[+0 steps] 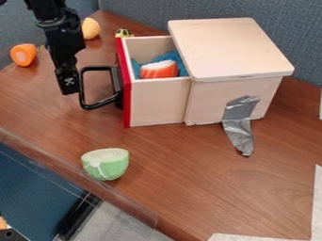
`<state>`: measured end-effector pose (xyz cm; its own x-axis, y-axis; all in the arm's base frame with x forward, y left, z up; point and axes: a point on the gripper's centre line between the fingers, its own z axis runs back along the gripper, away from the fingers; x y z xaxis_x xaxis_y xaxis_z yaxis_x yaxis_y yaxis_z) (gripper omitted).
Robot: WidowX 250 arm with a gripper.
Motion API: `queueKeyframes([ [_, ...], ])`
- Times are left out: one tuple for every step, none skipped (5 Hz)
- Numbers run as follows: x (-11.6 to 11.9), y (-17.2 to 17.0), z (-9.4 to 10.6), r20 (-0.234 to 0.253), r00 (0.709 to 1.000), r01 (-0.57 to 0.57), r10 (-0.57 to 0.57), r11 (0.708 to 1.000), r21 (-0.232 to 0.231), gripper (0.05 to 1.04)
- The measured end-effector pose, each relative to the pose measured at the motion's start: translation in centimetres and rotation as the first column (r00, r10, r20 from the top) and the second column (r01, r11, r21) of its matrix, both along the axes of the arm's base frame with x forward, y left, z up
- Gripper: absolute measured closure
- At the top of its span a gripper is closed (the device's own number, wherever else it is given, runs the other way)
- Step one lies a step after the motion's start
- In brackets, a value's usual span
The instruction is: Close the drawer
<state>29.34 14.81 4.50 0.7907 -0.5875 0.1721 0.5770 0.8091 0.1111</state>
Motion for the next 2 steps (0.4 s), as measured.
queueKeyframes([
  [0.55,-0.46,-0.24,0.003,1.0,0.01,-0.01,1.0,0.016,0.084],
  [0.62,-1.07,-1.13,-0.008,1.0,0.024,-0.024,0.999,0.021,0.085],
])
